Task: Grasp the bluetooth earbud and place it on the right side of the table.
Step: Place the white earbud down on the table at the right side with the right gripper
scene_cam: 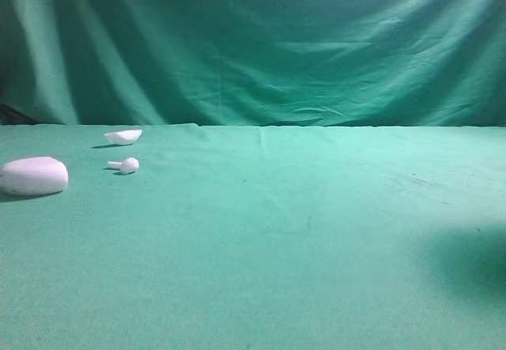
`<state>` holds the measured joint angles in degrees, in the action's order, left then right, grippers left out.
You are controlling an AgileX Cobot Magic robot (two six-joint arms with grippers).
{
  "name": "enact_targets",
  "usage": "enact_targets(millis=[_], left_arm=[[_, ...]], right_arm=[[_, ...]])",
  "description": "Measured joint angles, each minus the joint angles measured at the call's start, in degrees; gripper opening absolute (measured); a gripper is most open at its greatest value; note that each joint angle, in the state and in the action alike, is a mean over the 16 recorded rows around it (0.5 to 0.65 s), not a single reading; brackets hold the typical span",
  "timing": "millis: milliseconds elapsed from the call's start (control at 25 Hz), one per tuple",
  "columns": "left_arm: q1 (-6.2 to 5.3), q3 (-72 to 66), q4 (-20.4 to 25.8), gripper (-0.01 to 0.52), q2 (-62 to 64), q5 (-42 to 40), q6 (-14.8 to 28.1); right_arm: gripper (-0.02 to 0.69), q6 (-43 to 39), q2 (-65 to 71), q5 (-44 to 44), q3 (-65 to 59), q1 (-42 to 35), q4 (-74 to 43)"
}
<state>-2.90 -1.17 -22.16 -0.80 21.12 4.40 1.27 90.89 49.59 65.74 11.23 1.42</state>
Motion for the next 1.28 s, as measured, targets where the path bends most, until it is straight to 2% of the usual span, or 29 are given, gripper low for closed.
enact_targets(millis=[240,560,680,1080,1160,1280], left_arm=[[0.00,0.00,0.00,0.000,0.00,0.00,0.00],[0.00,0.00,0.00,0.000,0.00,0.00,0.00],[0.00,0.00,0.00,0.000,0.00,0.00,0.00],[0.00,0.00,0.00,0.000,0.00,0.00,0.00],[0.00,0.00,0.00,0.000,0.00,0.00,0.00],[0.00,0.00,0.00,0.000,0.00,0.00,0.00]], right_arm=[[0.085,-0.84,0.08,-11.02,-12.73,-2.45,0.10],[0.090,-0.71,5.03,-19.01,-16.10,-2.23,0.25],[0.126,-0.69,6.48,-20.47,-16.11,-2.19,0.32],[0.336,-0.65,5.98,-19.36,-14.87,-2.17,0.52],[0.356,-0.65,4.10,-17.97,-14.36,-2.17,0.62],[0.331,-0.65,-0.34,-15.37,-13.60,-2.17,0.78]])
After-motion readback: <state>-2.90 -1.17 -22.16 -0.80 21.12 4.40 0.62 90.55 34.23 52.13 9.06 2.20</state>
